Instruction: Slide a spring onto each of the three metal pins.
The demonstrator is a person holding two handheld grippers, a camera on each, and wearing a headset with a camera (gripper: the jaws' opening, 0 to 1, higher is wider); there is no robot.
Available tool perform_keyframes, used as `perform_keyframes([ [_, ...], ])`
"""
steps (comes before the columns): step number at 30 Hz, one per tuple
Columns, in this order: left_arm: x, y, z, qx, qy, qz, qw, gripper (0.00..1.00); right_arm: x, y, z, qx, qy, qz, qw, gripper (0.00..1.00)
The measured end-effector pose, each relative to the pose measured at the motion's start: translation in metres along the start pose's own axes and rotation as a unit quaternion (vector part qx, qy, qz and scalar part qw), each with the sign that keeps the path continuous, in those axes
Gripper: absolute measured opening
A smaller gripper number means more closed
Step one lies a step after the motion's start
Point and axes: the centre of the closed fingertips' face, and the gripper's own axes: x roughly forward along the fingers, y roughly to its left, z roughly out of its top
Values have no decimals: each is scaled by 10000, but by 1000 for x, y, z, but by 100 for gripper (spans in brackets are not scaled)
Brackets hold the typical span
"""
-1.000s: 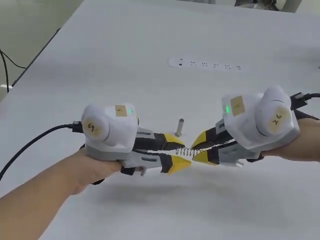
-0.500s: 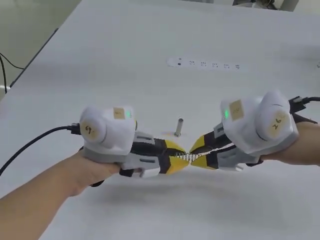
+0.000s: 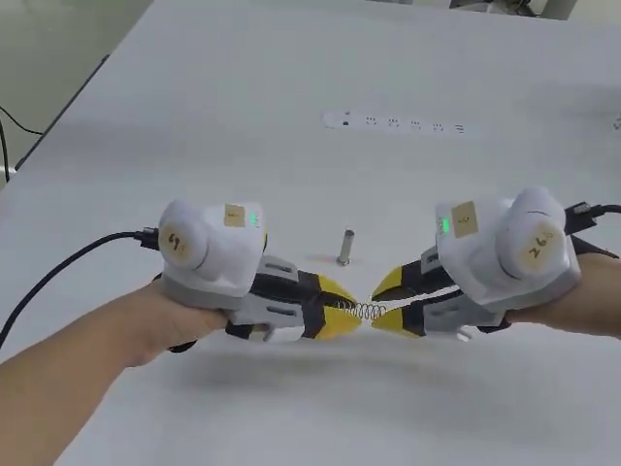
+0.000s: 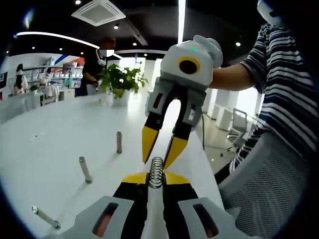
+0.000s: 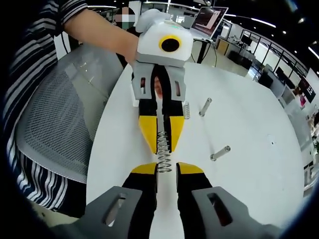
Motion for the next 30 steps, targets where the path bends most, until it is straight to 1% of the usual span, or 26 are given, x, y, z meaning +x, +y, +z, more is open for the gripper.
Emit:
perform_keyframes([
  [4,1,-2,-2,13,11,-46,10000,3,1,4,-1,-47,5,57,10000,11],
  [8,1,-4,-2,53,-10,-96,9999,3,2,9,-2,-102,41,96,9999,10],
  [12,1,-6,-2,65,-23,-183,9998,3,2,9,-2,-125,65,91,9999,9],
  [18,0,-8,-1,105,3,-264,9996,3,2,10,-3,-50,56,110,9999,8],
  [21,-1,-7,-1,114,20,-260,9996,3,2,10,-5,-78,121,97,9998,8],
  [25,-2,-8,0,117,27,-249,9996,3,2,9,-3,-78,83,70,9999,8],
  [28,-3,-7,0,114,31,-229,9997,3,2,9,-2,-181,44,46,9998,8],
  [30,-3,-7,0,103,38,-225,9997,3,2,9,-1,-178,41,48,9998,8],
])
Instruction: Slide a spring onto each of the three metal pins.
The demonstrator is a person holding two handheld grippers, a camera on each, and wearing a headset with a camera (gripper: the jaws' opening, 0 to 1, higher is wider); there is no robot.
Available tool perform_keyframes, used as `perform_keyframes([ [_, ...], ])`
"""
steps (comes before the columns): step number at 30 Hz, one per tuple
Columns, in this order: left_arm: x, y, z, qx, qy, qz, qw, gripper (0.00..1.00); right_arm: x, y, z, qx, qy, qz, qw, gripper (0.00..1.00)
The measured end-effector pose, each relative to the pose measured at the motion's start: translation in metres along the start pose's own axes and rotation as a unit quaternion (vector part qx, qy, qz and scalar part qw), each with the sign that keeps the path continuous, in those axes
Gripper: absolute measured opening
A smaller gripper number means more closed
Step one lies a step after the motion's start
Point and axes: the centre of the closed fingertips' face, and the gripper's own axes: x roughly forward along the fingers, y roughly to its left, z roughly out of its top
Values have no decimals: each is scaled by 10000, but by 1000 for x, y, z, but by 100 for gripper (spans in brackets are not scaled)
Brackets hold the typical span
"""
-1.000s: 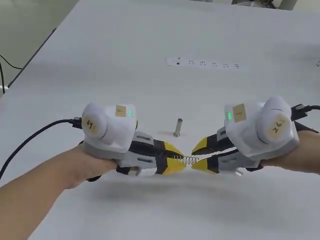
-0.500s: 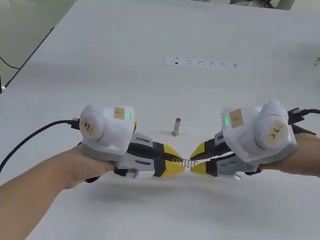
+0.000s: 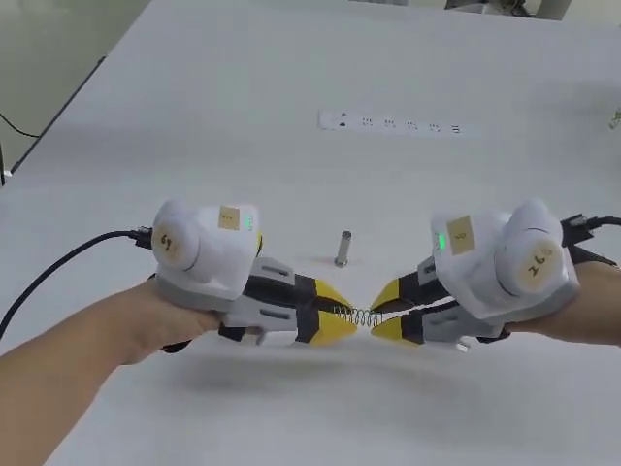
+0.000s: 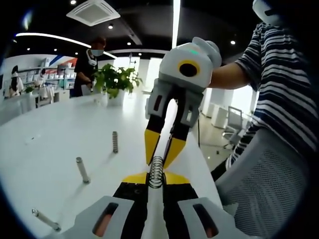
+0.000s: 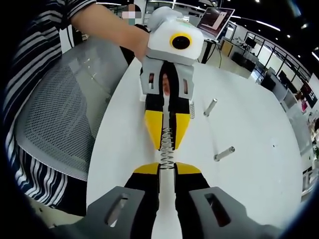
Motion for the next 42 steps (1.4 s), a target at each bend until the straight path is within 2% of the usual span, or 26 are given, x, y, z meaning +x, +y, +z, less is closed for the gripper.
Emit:
perform_keyframes([
  [16,-2,4,-7,-59,50,83,9999,3,-9,-4,11,-65,-183,54,9998,7],
  [21,-1,4,-10,-35,132,101,9999,3,-13,-5,22,-28,-364,64,9993,7],
  [25,-1,4,-11,-19,161,122,9998,3,-13,-5,26,-98,-363,70,9993,7],
  [33,1,3,-13,-15,177,143,9997,3,-15,-4,36,39,-591,76,9982,7],
  [37,3,2,-12,-46,157,143,9998,3,-16,-5,47,200,-863,84,9960,7],
  [42,5,0,-10,5,164,133,9998,3,-14,-4,55,71,-941,47,9955,7],
])
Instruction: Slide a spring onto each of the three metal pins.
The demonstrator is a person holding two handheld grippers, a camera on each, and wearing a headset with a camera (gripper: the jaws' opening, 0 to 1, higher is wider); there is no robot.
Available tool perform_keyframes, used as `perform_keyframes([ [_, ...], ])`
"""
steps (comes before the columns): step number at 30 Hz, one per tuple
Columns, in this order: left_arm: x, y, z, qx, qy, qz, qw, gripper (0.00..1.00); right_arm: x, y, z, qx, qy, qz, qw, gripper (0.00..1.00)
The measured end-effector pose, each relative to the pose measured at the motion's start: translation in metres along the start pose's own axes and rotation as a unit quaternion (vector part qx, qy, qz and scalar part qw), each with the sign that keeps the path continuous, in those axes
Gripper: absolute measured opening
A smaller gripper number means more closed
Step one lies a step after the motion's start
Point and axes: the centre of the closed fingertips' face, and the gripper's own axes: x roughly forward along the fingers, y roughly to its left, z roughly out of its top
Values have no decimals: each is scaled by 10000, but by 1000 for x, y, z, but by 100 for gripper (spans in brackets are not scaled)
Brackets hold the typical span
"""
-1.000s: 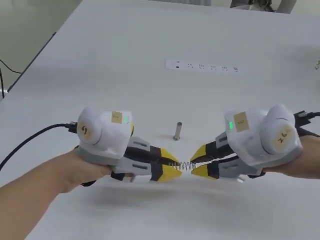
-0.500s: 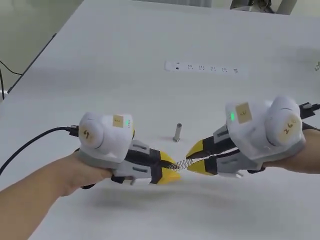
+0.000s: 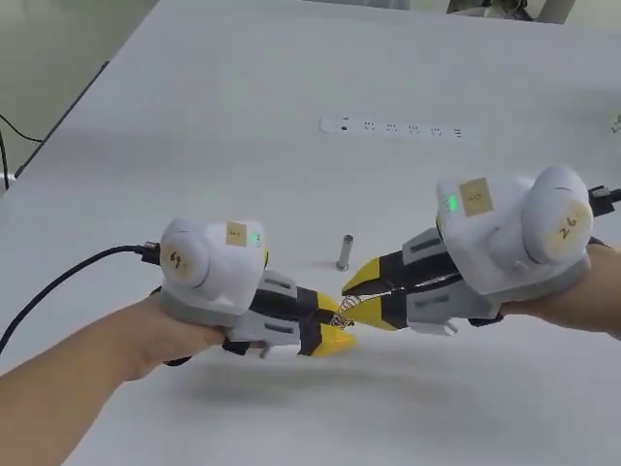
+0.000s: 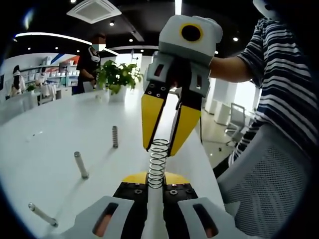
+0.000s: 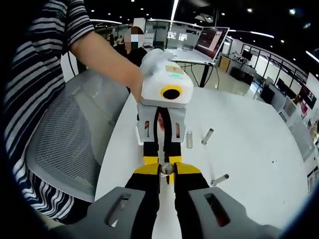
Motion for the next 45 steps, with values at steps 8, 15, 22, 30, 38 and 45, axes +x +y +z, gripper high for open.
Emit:
perform_keyframes([
  [8,0,0,3,3,-52,30,10000,3,3,0,8,-19,-274,-73,9996,7],
  [15,-1,1,4,12,-35,54,10000,3,3,-1,11,51,-500,-167,9986,7],
  [22,-3,2,3,-45,-29,100,9999,3,4,-1,13,-124,-502,-213,9984,7],
  [30,-5,5,4,-236,-75,164,9996,4,3,-3,14,-227,-489,-267,9982,7],
  [38,-7,9,5,-396,-81,285,9988,15,3,-3,15,-234,-496,-289,9981,7],
  [45,-14,14,3,-474,-104,419,9979,19,3,-6,13,-221,-464,-352,9981,7],
])
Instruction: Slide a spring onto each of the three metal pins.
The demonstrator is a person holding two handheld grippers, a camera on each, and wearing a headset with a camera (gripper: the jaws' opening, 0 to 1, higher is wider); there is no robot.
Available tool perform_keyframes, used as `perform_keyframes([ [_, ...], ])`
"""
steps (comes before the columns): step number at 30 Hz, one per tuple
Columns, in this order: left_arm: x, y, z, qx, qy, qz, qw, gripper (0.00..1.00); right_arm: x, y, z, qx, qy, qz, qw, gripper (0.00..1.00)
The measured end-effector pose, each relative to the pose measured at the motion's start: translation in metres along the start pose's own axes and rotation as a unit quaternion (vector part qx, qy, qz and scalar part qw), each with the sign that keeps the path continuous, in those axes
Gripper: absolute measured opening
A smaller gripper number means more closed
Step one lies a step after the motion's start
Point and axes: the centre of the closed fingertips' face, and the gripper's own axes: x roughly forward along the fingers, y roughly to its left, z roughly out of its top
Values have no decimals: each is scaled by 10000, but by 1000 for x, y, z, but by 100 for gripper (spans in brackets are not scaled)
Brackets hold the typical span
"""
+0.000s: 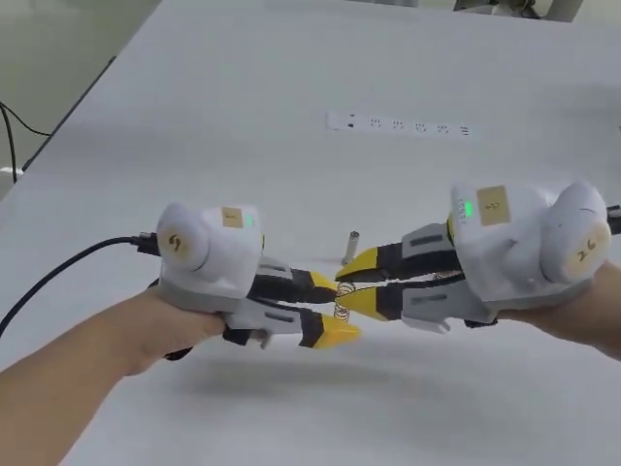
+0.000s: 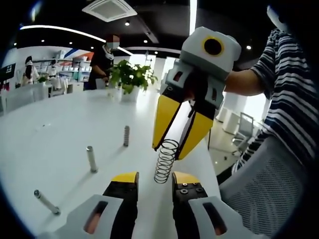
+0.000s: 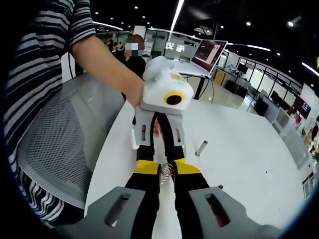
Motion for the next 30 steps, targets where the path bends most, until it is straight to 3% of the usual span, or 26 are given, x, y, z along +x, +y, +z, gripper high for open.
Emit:
perform_keyframes([
  [16,-20,10,-5,-289,-70,313,9991,29,-1,-10,-3,-16,57,-151,9999,7],
  [30,-58,30,-18,-466,-79,836,9954,44,-2,-21,-7,-34,125,-362,9993,7],
])
